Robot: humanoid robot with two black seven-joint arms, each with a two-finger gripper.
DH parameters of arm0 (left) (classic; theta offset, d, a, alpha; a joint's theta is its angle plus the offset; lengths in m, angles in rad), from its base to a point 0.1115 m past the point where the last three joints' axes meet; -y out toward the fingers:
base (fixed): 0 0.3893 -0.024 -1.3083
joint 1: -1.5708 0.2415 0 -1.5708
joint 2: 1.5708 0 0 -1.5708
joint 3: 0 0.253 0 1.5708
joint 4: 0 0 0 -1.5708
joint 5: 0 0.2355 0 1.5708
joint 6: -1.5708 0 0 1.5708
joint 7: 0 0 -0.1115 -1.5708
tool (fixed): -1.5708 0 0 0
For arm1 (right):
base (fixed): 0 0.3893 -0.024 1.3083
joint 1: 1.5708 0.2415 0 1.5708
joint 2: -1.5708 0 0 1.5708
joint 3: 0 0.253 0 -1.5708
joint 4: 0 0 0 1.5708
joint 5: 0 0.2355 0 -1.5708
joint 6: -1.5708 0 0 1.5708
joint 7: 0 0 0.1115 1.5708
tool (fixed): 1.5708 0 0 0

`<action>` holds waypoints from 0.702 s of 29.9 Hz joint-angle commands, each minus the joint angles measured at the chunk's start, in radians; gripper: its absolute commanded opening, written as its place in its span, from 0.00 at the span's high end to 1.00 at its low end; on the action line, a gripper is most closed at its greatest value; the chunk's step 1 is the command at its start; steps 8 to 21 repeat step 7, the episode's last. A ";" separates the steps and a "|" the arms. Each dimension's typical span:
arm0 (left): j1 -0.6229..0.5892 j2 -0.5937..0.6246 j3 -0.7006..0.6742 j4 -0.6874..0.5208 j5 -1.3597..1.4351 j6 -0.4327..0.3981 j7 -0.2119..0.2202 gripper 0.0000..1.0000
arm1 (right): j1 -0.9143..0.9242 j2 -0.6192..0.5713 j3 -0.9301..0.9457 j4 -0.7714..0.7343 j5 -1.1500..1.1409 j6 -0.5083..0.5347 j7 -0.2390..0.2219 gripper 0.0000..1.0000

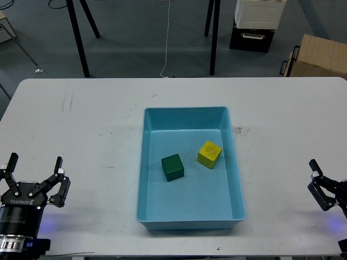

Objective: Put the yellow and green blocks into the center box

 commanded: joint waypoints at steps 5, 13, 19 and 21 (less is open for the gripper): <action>-0.006 0.000 0.026 0.001 0.000 0.000 0.001 0.02 | 0.000 0.000 0.001 -0.002 -0.001 0.000 0.000 0.00; -0.004 0.000 0.026 -0.001 0.000 0.000 0.001 0.02 | 0.000 0.002 0.001 -0.002 -0.001 0.000 0.000 0.00; -0.004 0.000 0.026 -0.001 0.000 0.000 0.001 0.02 | 0.000 0.002 0.001 -0.002 -0.001 0.000 0.000 0.00; -0.004 0.000 0.026 -0.001 0.000 0.000 0.001 0.02 | 0.000 0.002 0.001 -0.002 -0.001 0.000 0.000 0.00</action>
